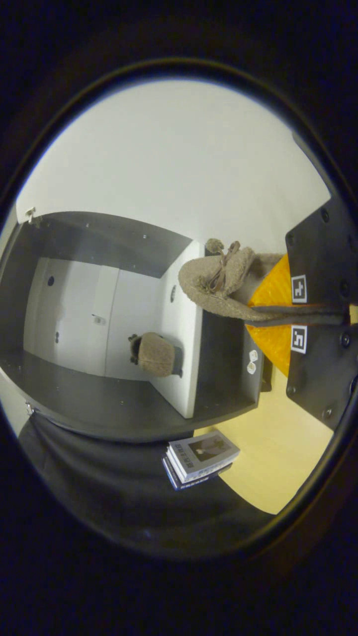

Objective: Open the shoe cabinet door, grab the shoes and put them into the shoe cabinet, then close the shoe cabinet door.

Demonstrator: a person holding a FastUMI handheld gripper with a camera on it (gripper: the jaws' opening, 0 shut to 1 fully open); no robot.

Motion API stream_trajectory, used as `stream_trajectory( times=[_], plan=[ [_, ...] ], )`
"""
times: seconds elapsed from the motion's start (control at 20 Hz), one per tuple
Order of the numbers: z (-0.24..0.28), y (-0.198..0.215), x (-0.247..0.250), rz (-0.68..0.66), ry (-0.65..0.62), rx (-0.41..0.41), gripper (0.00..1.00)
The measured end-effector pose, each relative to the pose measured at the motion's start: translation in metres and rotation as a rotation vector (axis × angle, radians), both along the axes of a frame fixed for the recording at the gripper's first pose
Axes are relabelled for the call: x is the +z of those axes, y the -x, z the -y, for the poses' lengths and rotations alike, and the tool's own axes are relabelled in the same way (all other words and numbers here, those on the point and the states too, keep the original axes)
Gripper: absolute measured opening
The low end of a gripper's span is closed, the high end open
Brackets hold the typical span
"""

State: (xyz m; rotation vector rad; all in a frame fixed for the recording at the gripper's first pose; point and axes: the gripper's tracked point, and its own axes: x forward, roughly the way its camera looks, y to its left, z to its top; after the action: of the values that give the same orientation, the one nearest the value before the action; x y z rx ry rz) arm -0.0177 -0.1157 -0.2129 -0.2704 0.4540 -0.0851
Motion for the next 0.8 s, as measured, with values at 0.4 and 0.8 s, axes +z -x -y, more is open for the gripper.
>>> stream_trajectory(
  times=[0.4,0.8],
  plan=[
    [0.0,-0.075,0.054,0.112,0.061,0.01,0.02],
    [0.002,-0.155,0.07,0.142,0.099,0.029,0.02]
  ],
)
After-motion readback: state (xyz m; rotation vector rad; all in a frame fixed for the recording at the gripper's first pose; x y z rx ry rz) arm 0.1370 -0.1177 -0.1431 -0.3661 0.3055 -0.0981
